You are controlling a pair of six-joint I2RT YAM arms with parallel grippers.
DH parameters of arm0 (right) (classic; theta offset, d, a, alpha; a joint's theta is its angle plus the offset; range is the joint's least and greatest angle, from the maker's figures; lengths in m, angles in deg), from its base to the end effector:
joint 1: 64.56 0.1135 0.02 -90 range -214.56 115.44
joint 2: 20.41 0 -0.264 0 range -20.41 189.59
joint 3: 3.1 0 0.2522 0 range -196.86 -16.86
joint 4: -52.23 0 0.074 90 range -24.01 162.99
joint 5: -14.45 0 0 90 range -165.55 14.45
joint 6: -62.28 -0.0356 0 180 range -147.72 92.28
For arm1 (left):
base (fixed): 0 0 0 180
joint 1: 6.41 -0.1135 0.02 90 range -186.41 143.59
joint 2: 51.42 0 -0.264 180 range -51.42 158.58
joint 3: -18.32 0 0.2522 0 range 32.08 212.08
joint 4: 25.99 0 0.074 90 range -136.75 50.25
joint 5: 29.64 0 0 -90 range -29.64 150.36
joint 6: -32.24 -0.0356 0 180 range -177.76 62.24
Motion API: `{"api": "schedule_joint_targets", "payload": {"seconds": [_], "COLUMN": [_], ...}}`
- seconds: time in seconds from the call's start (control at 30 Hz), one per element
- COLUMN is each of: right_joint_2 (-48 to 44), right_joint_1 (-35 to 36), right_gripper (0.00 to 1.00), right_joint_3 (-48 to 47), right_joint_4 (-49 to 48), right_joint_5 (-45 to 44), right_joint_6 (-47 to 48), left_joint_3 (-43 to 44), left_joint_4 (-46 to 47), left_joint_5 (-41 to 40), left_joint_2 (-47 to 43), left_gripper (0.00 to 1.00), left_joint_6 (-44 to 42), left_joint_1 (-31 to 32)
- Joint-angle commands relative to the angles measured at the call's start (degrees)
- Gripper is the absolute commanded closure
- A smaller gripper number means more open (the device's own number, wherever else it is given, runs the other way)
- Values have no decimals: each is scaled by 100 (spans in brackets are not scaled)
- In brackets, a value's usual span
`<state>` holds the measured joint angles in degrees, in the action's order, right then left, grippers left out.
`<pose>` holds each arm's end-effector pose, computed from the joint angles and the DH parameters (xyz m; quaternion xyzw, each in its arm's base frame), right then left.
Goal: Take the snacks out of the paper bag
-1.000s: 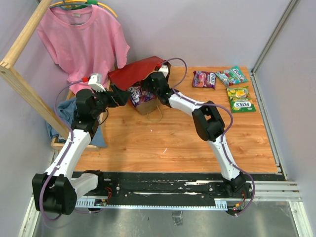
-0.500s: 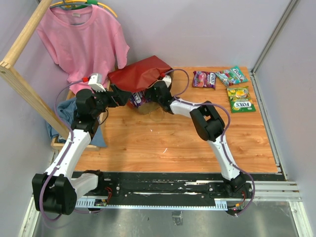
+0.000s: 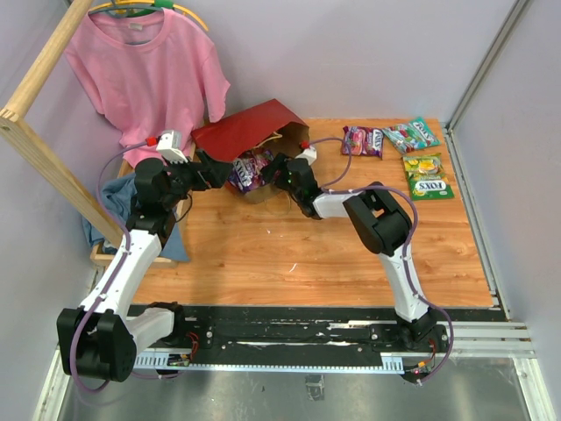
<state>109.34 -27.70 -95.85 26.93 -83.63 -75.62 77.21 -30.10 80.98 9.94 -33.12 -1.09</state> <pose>0.4008 0.2943 0.1425 0.1187 0.7657 0.3841 0.5020 0.2498 -0.0359 0.3220 -0.0059 0.7440 -0.2983 0.5978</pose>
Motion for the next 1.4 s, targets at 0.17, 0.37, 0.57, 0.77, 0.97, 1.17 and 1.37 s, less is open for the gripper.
{"api": "schedule_joint_targets", "payload": {"seconds": [0.17, 0.37, 0.57, 0.77, 0.97, 1.17, 1.37], "right_joint_2": [97, 281, 455, 613, 825, 957, 904], "right_joint_1": [-120, -187, -284, -286, -286, -288, -285], "right_gripper": [28, 35, 42, 43, 43, 46, 55], "right_joint_3": [-438, -967, -1146, -1313, -1409, -1455, -1340], "right_joint_4": [-203, 461, 882, 997, 605, 381, 324], "right_joint_5": [-235, -353, -444, -170, 377, 661, 742], "right_joint_6": [243, 945, 818, 710, 371, 151, 107], "left_joint_3": [119, 119, 119, 119, 119, 119, 119], "left_joint_4": [-60, -52, -90, -61, -72, -82, -77], "left_joint_5": [-79, -96, -124, -111, -107, -119, -121], "left_joint_2": [-100, -70, -61, -32, -42, -57, -59], "left_gripper": [0, 0, 0, 0, 0, 0, 0], "left_joint_6": [-100, -115, -132, -113, -111, -131, -135], "left_joint_1": [-50, -49, -53, -50, -49, -51, -49]}}
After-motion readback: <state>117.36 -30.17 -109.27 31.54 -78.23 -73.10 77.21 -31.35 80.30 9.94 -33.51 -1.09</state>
